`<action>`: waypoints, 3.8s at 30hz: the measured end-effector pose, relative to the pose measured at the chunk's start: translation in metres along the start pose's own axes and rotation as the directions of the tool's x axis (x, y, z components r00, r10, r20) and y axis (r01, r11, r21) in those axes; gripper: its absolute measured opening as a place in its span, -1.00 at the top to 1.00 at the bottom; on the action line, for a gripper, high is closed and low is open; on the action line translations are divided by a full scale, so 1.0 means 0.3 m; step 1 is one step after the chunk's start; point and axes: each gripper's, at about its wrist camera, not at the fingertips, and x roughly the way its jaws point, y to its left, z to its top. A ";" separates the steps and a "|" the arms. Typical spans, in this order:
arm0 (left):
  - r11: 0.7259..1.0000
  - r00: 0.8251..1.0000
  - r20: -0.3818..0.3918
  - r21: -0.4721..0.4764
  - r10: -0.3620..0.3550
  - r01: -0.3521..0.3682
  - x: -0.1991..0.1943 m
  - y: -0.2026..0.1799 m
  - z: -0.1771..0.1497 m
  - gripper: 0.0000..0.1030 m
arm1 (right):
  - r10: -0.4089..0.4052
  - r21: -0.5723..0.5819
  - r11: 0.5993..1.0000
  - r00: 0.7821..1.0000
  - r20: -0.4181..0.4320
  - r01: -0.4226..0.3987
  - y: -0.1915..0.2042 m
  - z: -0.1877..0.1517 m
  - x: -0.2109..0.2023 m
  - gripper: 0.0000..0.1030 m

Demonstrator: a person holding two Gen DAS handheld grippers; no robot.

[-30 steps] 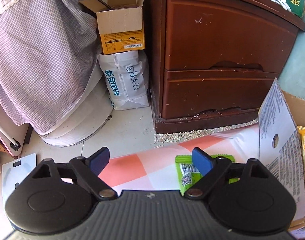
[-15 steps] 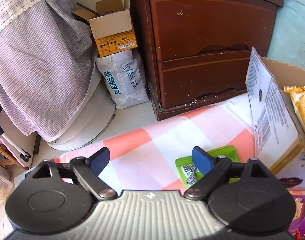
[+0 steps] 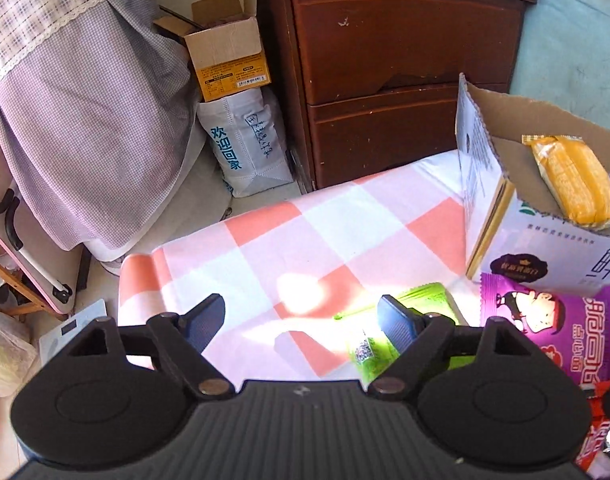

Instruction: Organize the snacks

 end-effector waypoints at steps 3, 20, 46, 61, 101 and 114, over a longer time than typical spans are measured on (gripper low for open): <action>0.995 0.996 -0.026 -0.045 -0.089 0.088 -0.030 -0.005 -0.012 -0.61 | 0.013 0.009 1.000 1.000 0.000 -0.013 -0.007 -0.003 -0.017 -0.62; 0.995 0.992 -0.072 0.016 -0.100 0.101 0.000 -0.075 -0.051 -0.03 | 0.043 0.065 0.997 0.997 -0.065 -0.039 -0.024 -0.044 -0.044 -0.62; 0.992 0.996 -0.030 -0.093 -0.087 0.084 -0.121 0.021 -0.045 0.05 | 0.021 0.104 0.995 0.994 -0.105 -0.010 0.185 -0.149 0.033 -0.62; 0.997 0.996 -0.056 -0.044 -0.073 0.071 -0.107 -0.001 -0.074 0.05 | -0.038 0.030 0.999 0.995 -0.097 0.041 0.215 -0.166 0.101 -0.41; 0.998 0.984 0.180 0.062 -0.011 0.000 -0.298 -0.096 -0.016 0.05 | -0.042 -0.017 0.999 0.966 0.255 0.048 0.054 -0.019 -0.189 -0.40; 0.994 0.970 0.226 0.072 -0.093 0.078 -0.339 -0.203 0.043 0.05 | -0.097 0.025 0.995 0.940 0.329 0.094 -0.053 0.008 -0.265 -0.40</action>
